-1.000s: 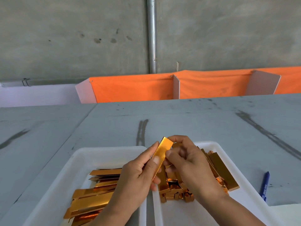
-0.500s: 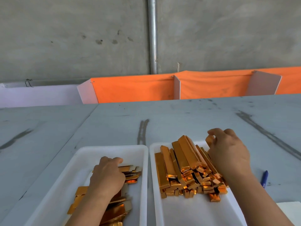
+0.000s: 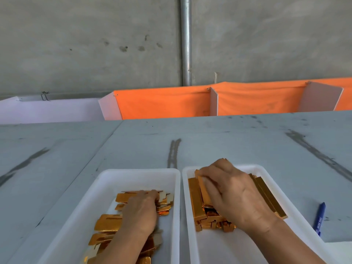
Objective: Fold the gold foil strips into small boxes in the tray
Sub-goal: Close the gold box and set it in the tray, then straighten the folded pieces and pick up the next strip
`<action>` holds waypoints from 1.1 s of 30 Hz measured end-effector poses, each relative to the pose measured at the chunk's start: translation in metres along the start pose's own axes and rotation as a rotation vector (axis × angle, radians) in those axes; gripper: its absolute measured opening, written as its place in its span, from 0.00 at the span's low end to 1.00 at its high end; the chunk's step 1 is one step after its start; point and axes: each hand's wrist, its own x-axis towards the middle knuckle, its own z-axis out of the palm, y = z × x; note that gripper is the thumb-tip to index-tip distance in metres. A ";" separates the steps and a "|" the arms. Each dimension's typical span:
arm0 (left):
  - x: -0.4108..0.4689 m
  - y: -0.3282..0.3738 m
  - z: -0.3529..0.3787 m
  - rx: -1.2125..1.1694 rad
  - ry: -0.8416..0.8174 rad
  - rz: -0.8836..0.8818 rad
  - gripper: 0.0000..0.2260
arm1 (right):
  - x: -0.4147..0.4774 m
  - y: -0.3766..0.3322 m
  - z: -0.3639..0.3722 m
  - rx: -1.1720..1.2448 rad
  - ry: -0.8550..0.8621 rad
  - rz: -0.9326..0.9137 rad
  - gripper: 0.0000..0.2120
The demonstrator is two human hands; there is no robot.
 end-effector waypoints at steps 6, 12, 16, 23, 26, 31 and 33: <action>-0.001 -0.001 0.001 -0.031 0.059 0.008 0.15 | -0.002 0.001 0.005 0.046 -0.045 -0.043 0.08; 0.001 0.002 -0.001 0.011 0.001 -0.047 0.15 | -0.003 0.003 0.006 0.081 -0.083 -0.047 0.08; 0.002 0.003 -0.002 0.016 0.010 -0.035 0.12 | -0.003 0.003 0.006 0.091 -0.116 -0.048 0.08; 0.005 0.000 -0.004 0.047 -0.032 -0.034 0.13 | -0.004 0.004 0.006 0.101 -0.146 -0.018 0.08; 0.004 -0.001 -0.001 0.031 -0.055 -0.029 0.18 | -0.004 0.003 0.005 0.106 -0.154 -0.021 0.08; 0.006 0.000 -0.010 0.121 0.075 -0.066 0.11 | -0.004 0.003 0.004 0.110 -0.158 -0.011 0.08; 0.005 0.003 -0.019 0.167 0.176 -0.072 0.10 | -0.003 0.004 0.004 0.122 -0.155 -0.006 0.08</action>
